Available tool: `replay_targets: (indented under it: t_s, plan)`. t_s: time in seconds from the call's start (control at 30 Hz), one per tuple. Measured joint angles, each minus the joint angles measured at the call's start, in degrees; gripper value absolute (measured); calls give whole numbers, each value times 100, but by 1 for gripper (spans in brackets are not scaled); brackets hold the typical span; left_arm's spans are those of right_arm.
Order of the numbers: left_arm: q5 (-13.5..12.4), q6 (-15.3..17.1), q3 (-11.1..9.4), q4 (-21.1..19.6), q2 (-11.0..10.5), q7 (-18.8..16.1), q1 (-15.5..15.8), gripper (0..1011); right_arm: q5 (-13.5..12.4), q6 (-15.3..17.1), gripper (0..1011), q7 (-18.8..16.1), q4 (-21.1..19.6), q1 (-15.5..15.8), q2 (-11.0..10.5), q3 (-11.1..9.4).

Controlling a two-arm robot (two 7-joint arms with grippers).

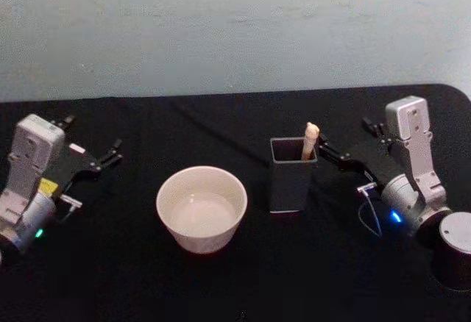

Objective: Pick up the stirring spoon with one hand, stir inside the cup, then place it back in its original position.

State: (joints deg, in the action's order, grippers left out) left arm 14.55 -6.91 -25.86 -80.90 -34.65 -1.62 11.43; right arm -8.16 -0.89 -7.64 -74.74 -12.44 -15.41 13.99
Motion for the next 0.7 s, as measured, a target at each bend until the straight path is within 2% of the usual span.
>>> replay_targets:
  t_s: [0.7]
  plan:
    - [0,0,0,0,0,0,0,1001,-8,-3,1000,0,-5,0,-1,0]
